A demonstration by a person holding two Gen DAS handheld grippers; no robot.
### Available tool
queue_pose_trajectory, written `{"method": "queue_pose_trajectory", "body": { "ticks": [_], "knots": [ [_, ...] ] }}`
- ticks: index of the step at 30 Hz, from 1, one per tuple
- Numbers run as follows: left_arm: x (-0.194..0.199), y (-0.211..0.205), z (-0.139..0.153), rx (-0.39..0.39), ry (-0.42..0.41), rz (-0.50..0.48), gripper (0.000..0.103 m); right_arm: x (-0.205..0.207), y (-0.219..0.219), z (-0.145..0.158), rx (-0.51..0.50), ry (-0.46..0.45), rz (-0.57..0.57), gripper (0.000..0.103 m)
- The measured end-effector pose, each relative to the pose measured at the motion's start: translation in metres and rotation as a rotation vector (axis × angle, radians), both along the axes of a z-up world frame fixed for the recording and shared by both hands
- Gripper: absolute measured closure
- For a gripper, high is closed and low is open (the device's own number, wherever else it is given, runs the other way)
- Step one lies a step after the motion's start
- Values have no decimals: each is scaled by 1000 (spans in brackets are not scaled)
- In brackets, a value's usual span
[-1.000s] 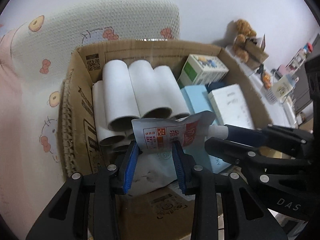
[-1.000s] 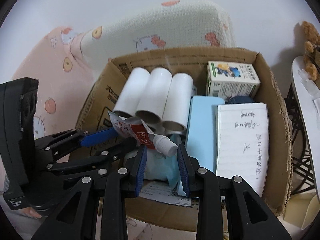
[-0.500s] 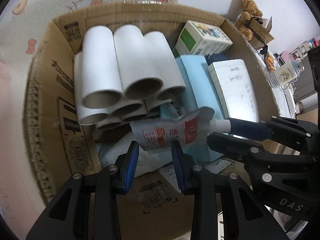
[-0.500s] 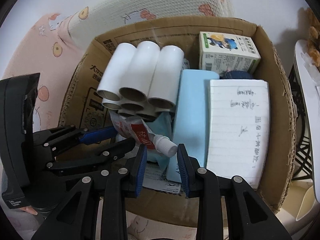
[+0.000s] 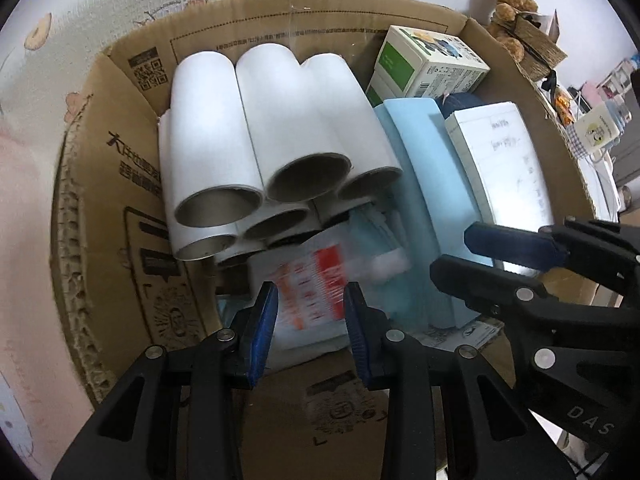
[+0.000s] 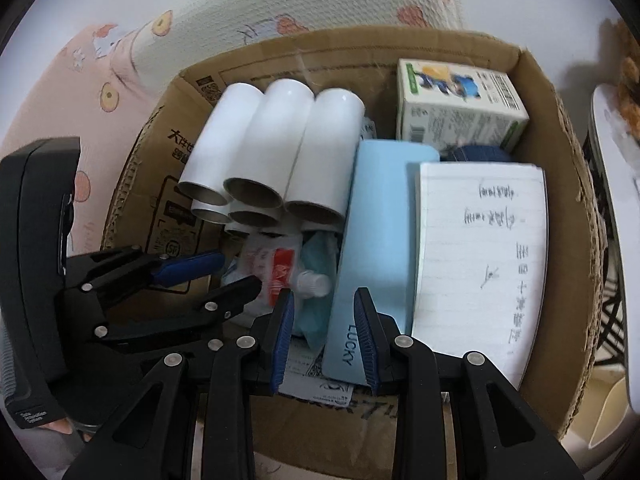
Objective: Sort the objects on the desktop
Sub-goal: 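Lower the pouch into the box beside the white rolls with both grippers, then open both grippers and withdraw them up from the box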
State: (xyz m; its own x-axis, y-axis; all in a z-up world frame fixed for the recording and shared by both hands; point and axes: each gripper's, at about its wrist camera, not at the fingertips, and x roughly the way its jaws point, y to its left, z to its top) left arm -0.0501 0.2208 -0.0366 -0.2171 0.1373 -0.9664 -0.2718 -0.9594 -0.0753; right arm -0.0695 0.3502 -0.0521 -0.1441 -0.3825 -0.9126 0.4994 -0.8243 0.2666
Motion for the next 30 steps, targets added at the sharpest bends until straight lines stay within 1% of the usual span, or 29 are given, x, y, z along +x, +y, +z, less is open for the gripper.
{"method": "queue_pose_trajectory", "body": {
  "ticks": [3,5,8,9,11,14,15,16,18,20,22,23,25,28,30],
  "knots": [
    [1,-3,3,18,20,-12,67,0,-4,2,4,13,10,75],
    [3,-6,8,47,44,-20,67,1,-2,4,-2,13,4,75],
    [7,-10,26,91,138,-46,67,6,-1,15,-28,37,-14,75],
    [9,-13,34,101,189,-49,67,8,-1,20,-35,54,-16,75],
    [13,-19,46,121,259,-51,67,14,-4,32,-47,95,-20,75],
    [14,-32,61,199,314,-26,67,20,-11,40,-43,143,-23,75],
    [17,-29,63,211,324,-13,67,22,-12,42,-43,157,-29,75],
    [18,-37,66,229,349,13,67,23,-13,43,-41,165,-38,75],
    [19,-48,71,237,391,51,67,25,-12,42,-36,174,-75,75],
    [24,-58,73,242,417,70,66,27,-8,41,-40,173,-126,75],
    [26,-72,77,262,434,77,65,32,1,52,-54,181,-164,75],
    [27,-77,79,272,442,84,62,35,2,56,-53,192,-181,75],
    [31,-82,84,262,464,92,61,44,2,62,-29,237,-202,75],
    [39,-83,92,213,508,78,61,55,-5,69,41,292,-216,75],
    [46,-86,98,187,545,65,61,59,-9,70,66,304,-217,75]
  ]
}}
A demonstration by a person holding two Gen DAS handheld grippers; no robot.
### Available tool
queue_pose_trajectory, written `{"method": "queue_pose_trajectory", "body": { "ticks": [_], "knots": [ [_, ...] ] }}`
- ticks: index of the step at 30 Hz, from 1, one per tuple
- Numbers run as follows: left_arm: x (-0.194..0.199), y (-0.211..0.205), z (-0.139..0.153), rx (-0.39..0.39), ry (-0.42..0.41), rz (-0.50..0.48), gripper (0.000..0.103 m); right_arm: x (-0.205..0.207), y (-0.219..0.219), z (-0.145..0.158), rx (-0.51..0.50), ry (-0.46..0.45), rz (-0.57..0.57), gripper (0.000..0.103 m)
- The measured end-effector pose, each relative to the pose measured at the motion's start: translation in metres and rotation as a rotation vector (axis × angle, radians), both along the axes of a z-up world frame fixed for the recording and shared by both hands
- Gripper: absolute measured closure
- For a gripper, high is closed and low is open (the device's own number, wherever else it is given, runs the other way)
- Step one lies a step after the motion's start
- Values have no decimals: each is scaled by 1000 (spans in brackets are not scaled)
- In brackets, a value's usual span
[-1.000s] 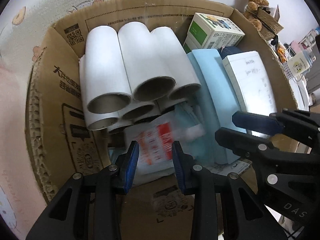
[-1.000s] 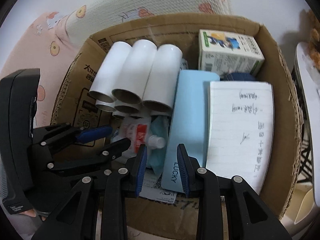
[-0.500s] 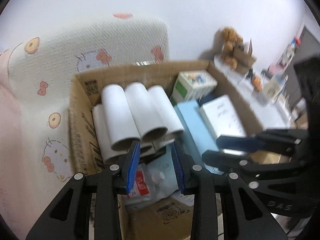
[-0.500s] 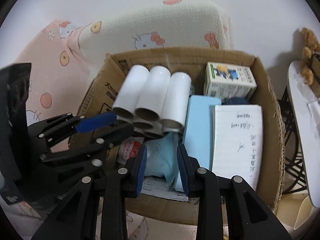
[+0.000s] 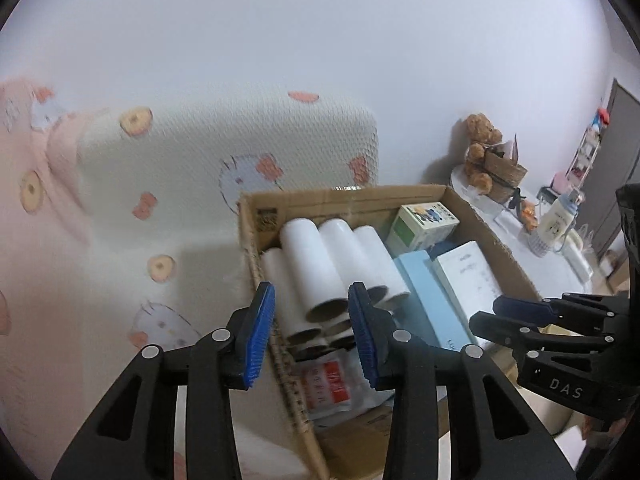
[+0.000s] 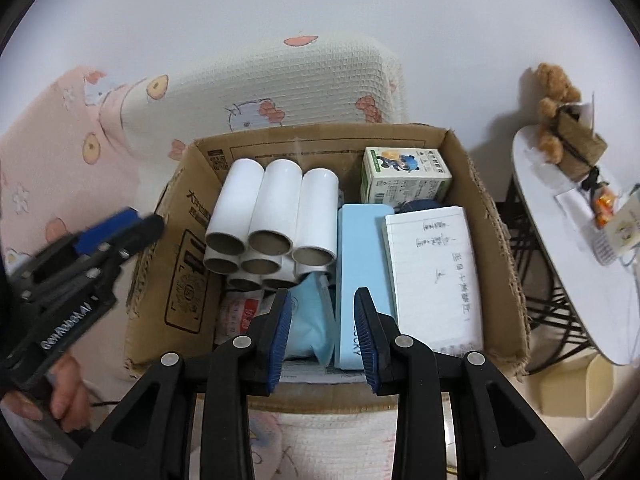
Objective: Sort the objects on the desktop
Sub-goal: 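Open both grippers and withdraw them up from the box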
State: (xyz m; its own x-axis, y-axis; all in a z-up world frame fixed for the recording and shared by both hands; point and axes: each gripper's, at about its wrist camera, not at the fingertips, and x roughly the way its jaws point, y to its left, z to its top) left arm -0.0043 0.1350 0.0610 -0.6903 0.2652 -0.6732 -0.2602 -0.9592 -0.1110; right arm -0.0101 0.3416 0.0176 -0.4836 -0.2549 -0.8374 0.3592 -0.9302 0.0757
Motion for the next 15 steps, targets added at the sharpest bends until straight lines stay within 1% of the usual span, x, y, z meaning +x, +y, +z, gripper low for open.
{"method": "queue_pose_trajectory", "body": {
  "ticks": [3,8,13,15],
  "knots": [
    [9,-1,7,-32,40,-20,60,6,-6,-1,27,-5,-6,75],
    [21,-5,12,-22,48,-73,60,14,-15,-6,84,-8,-30,75],
    [34,0,12,-94,86,-121,60,26,-22,2,138,27,-47,75],
    [38,1,13,-107,93,-134,55,32,-24,7,155,45,-50,75]
  ]
}}
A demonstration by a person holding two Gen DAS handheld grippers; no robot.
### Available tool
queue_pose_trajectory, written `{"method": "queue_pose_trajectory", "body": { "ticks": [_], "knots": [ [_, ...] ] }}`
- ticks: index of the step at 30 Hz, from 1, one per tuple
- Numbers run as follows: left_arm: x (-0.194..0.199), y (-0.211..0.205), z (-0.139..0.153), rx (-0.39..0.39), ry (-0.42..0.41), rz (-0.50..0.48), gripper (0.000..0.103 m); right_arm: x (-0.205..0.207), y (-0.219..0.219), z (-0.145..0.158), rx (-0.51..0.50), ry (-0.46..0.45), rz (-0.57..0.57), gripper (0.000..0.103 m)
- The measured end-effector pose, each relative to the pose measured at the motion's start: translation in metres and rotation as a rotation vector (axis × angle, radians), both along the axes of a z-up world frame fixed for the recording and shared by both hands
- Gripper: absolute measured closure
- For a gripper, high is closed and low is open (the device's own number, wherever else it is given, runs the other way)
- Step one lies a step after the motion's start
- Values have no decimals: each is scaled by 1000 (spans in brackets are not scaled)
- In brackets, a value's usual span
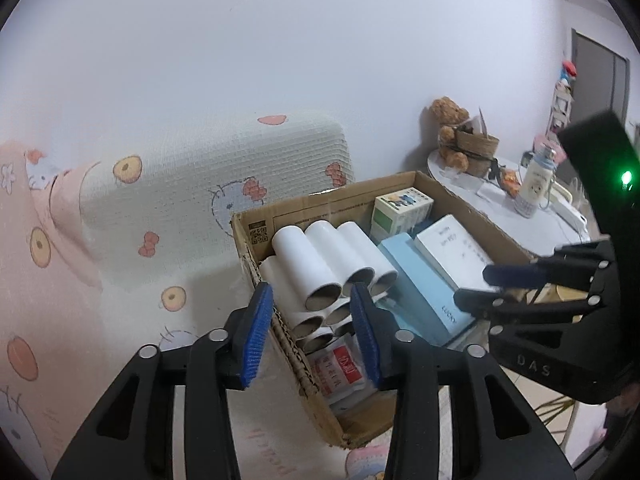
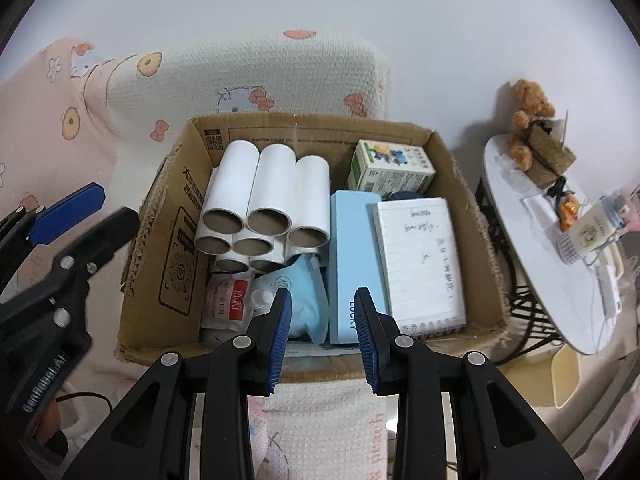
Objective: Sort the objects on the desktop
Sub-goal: 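Open both grippers and withdraw them up from the box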
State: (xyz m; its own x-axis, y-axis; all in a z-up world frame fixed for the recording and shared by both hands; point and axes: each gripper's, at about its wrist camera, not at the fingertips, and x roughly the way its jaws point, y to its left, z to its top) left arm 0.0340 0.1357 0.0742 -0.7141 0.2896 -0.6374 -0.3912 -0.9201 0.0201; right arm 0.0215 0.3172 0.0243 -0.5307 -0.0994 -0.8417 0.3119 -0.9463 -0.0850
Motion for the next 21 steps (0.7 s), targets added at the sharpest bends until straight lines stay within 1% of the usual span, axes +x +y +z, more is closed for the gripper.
{"method": "queue_pose_trajectory", "body": {
  "ticks": [5,7,9,12,17,21],
  "knots": [
    [6,-8,3,28,-10,-35,54,15,-3,5,15,10,-2,75],
    [7,-11,5,40,-13,-39,52,22,-2,7,19,16,-11,75],
    [7,-12,4,26,-9,-21,49,30,0,10,19,31,-22,75],
    [7,-8,1,-34,2,3,49,38,6,16,2,56,-31,75],
    [8,-9,5,-20,7,8,49,45,11,25,17,98,-33,75],
    [11,-8,7,-10,21,-5,48,44,13,25,7,88,-21,75]
  ]
}}
